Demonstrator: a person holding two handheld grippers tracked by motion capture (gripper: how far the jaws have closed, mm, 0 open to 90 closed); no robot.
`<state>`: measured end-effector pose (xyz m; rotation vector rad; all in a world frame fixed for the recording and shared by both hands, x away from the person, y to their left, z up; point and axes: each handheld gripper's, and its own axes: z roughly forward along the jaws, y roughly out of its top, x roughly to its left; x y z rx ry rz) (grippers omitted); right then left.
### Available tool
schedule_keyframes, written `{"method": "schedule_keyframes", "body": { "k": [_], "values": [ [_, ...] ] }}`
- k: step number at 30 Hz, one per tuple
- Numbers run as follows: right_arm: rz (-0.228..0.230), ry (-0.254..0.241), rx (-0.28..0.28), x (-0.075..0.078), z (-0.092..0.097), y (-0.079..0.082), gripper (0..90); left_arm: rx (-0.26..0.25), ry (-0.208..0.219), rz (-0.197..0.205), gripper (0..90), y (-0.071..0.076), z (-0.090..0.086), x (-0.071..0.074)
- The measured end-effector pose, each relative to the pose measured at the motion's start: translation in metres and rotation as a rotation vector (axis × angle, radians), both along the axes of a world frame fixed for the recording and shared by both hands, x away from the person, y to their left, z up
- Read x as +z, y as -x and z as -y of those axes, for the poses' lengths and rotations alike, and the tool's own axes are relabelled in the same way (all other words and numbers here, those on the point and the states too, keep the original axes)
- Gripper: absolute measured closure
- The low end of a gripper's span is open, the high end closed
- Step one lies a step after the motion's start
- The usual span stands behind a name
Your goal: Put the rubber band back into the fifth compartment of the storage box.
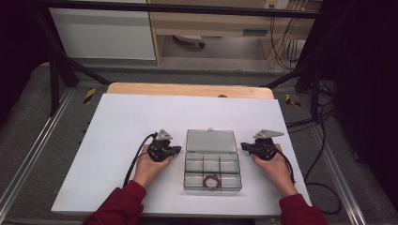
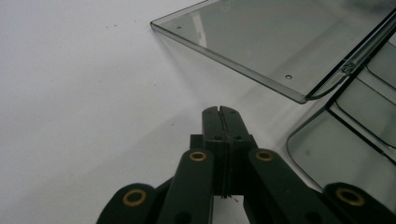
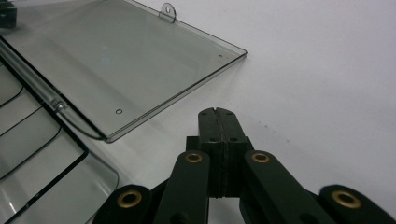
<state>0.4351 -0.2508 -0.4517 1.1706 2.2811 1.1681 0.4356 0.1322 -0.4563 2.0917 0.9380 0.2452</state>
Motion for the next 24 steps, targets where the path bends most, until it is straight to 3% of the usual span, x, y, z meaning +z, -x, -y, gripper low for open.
{"method": "schedule_keyframes", "body": {
  "k": [11,14,24],
  "values": [
    [-0.027,-0.005,0.029,-0.003,-0.005,-0.002,90.0,0.0,0.007,-0.008,90.0,-0.005,0.007,-0.001],
    [-0.045,0.019,0.052,-0.007,-0.009,-0.002,90.0,-0.004,0.004,-0.012,90.0,-0.005,0.008,0.0],
    [-0.048,-0.002,0.075,-0.008,-0.013,-0.01,90.0,-0.014,0.006,-0.02,90.0,-0.008,0.017,0.0]
  ]
}}
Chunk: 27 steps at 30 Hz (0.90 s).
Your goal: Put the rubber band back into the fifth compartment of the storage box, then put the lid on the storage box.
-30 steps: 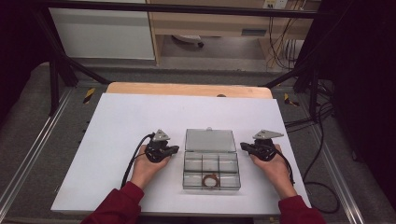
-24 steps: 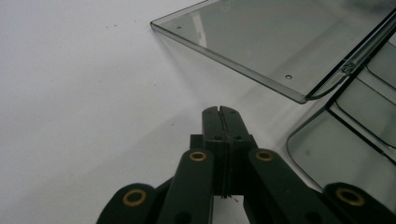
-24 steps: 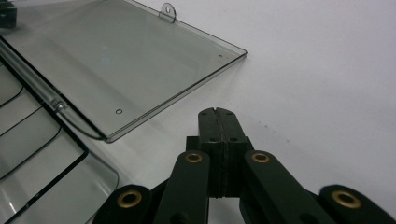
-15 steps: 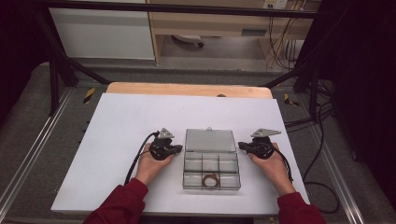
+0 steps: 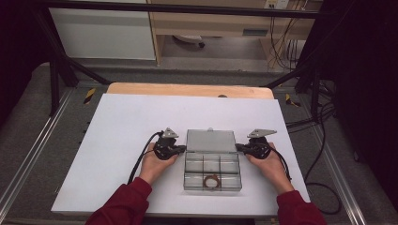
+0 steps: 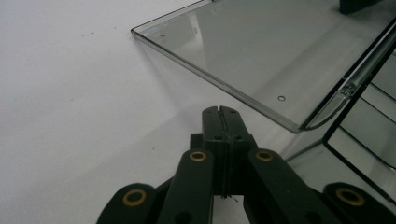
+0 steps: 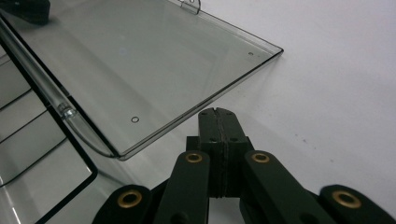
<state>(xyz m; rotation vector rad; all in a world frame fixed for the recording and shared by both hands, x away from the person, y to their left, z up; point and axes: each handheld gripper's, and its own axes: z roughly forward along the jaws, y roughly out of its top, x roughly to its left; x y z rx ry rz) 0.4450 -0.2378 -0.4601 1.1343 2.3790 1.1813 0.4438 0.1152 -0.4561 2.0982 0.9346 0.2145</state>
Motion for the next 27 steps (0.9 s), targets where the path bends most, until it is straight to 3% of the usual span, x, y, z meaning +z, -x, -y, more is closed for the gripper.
{"method": "schedule_keyframes", "body": {
  "k": [11,27],
  "values": [
    [-0.021,-0.041,-0.003,-0.0012,0.0013,-0.0061,90.0,-0.01,-0.001,-0.012,90.0,-0.0056,0.0072,0.0008],
    [0.027,-0.101,-0.01,0.0037,0.0052,-0.0054,90.0,0.004,0.0,0.008,90.0,-0.008,0.0097,0.0057]
  ]
}}
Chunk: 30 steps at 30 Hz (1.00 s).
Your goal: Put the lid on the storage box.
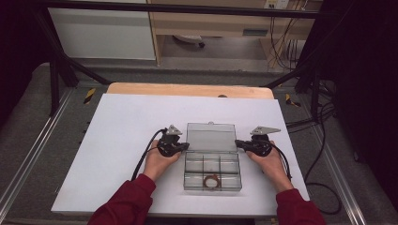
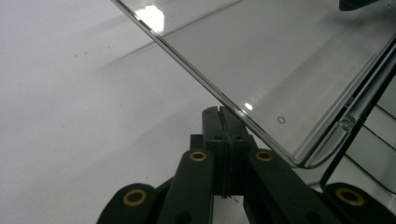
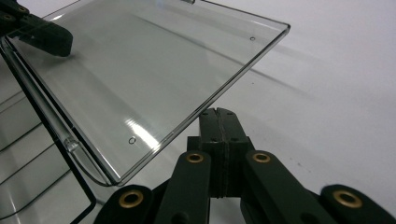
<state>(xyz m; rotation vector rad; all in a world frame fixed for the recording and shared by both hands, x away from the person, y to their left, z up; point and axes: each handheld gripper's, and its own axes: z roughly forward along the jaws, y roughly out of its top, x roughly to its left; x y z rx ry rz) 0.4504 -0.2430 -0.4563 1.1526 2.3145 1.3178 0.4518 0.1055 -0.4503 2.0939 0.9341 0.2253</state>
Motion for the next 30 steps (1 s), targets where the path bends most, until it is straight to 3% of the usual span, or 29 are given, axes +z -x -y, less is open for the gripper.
{"method": "schedule_keyframes", "body": {
  "k": [7,12,22,30],
  "values": [
    [0.028,-0.012,0.008,0.007,0.005,-0.002,90.0,0.008,0.005,-0.003,90.0,-0.002,0.001,0.001],
    [0.042,-0.062,0.01,0.011,0.007,-0.002,90.0,0.012,0.004,-0.01,90.0,-0.004,0.001,-0.002],
    [0.044,0.003,-0.012,0.009,0.007,-0.002,90.0,0.002,0.003,-0.02,90.0,-0.005,0.003,-0.003],
    [0.009,0.105,-0.02,0.001,0.005,-0.002,90.0,-0.002,-0.003,-0.016,90.0,-0.004,0.004,-0.004]
  ]
}}
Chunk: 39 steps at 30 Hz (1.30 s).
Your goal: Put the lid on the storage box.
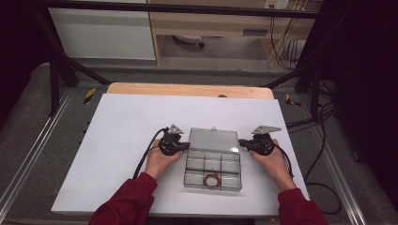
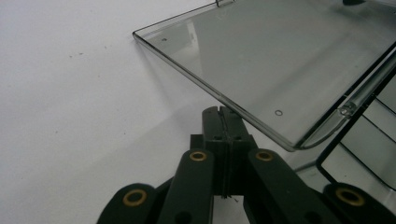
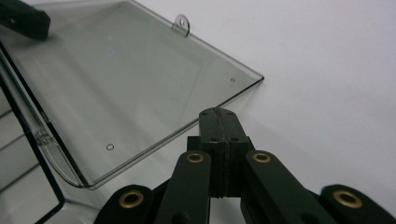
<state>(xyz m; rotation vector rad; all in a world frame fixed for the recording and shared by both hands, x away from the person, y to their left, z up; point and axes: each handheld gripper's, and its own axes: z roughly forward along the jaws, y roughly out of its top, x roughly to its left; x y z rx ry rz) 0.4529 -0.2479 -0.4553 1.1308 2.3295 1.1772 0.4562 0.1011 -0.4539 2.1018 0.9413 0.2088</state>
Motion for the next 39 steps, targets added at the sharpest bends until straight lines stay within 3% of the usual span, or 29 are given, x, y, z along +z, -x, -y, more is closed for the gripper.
{"method": "schedule_keyframes", "body": {
  "k": [8,14,17,21,27,39],
  "values": [
    [-0.038,0.012,0.009,-0.003,-0.002,0.0,90.0,-0.004,-0.002,-0.005,90.0,-0.001,0.002,-0.001],
    [-0.051,-0.041,0.028,-0.006,-0.002,-0.006,90.0,-0.007,-0.015,0.0,90.0,-0.005,0.003,0.001],
    [-0.05,-0.08,0.027,-0.005,-0.003,-0.009,90.0,0.002,0.005,0.008,90.0,-0.006,0.004,0.003],
    [-0.024,-0.101,0.024,0.004,-0.005,-0.012,90.0,0.008,0.02,0.018,90.0,-0.008,0.003,0.007],
    [0.023,-0.088,0.034,0.014,-0.008,-0.011,90.0,0.01,0.03,0.033,90.0,-0.008,0.003,0.013],
    [0.046,-0.055,0.036,0.03,-0.014,-0.008,90.0,0.02,0.039,0.047,90.0,-0.007,0.001,0.018]
  ]
}}
